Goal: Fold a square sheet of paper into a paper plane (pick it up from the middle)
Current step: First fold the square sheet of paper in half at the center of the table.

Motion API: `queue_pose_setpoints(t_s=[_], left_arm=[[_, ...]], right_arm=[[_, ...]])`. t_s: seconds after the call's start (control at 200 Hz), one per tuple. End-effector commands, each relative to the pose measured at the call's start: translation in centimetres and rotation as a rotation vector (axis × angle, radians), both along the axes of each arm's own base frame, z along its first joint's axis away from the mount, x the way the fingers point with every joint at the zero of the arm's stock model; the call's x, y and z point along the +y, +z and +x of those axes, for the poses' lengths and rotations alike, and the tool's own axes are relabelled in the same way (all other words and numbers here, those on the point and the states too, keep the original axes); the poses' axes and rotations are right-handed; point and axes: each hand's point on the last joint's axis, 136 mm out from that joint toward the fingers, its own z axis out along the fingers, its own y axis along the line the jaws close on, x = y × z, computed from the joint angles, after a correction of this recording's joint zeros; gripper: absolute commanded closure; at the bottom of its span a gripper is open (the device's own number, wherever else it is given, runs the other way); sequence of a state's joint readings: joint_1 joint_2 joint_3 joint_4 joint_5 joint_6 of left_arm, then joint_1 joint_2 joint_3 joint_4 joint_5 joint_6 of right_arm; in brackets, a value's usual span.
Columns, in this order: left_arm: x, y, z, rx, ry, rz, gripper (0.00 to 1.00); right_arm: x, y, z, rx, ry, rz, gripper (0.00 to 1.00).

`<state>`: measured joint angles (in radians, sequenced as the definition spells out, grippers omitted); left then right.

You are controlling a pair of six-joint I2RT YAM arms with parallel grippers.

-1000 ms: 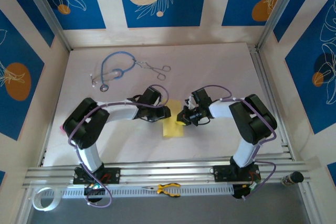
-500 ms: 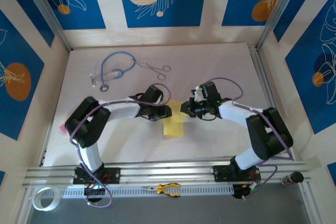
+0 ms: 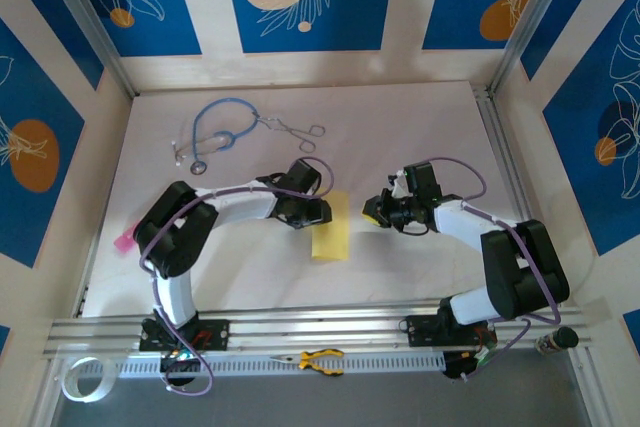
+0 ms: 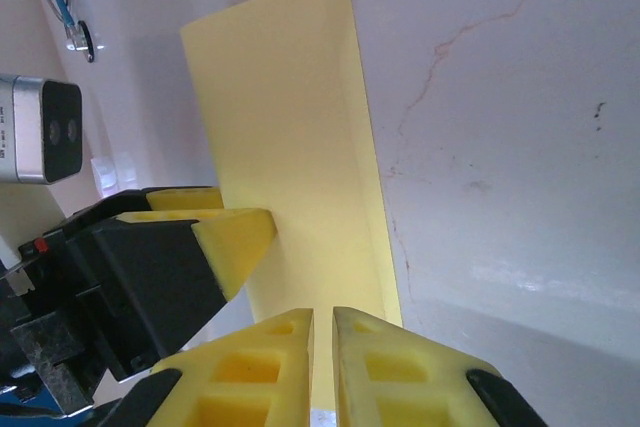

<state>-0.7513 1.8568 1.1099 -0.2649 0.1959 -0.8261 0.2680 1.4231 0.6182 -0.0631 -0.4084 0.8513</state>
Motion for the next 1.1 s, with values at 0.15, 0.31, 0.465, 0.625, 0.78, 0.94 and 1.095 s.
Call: queue_pose_setpoints(t_s=[0.15,0.31,0.465,0.625,0.78,0.94,1.095], left_arm=[[0.2,-1.2,-0.6,0.004,-0.052,0.095,0.49],[0.3,-1.6,-0.6,0.013,-0.049,0.114,0.48],[0.2,-2.0,-0.7,0.019,-0.051,0.127,0.47],[0.4,-2.6,-1.0,0.022,-0.068,0.169,0.46],[0.5,-3.0,-1.1,0.026,-0.068,0.186,0.46],[0.6,-3.3,-1.1,0.033,-0.058,0.190,0.46],[0.1,-3.6,-1.1,0.038,-0.064,0.171,0.44]], right_arm=[[0.6,-0.3,-1.0,0.026,0.031,0.026,0.86],[0.9,-0.2,-1.0,0.019,0.043,0.028,0.86],[1.1,-0.5,-1.1,0.027,0.052,0.025,0.86],[1.3,-0.5,-1.2,0.027,0.059,0.024,0.86],[1.5,-0.5,-1.2,0.029,0.064,0.024,0.86],[1.7,-0.5,-1.3,0.030,0.074,0.024,0.86],[1.9,-0.7,-1.3,0.035,0.078,0.019,0.86]])
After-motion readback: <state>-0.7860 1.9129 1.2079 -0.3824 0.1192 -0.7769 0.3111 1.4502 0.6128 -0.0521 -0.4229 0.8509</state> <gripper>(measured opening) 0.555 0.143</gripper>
